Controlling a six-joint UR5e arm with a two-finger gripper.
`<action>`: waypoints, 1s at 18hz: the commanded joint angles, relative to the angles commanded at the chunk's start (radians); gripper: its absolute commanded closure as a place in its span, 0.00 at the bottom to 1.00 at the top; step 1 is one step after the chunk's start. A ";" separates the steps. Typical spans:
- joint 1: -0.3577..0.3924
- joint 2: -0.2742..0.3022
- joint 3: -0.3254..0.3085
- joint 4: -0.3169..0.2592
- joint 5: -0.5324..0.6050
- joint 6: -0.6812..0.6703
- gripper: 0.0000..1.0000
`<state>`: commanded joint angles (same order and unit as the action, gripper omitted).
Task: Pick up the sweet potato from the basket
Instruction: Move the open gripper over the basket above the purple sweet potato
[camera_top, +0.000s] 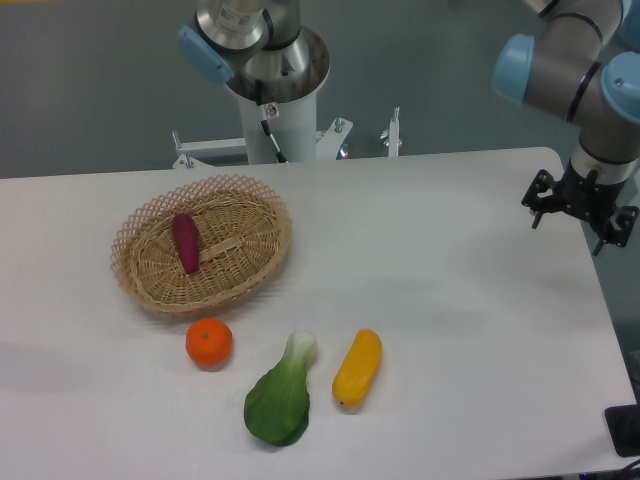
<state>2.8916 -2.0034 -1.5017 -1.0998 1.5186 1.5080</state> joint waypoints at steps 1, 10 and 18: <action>-0.006 0.009 -0.008 0.000 0.002 -0.023 0.00; -0.130 0.110 -0.124 -0.006 -0.008 -0.250 0.00; -0.382 0.235 -0.230 -0.009 -0.008 -0.613 0.00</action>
<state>2.5100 -1.7687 -1.7318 -1.1090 1.5110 0.8947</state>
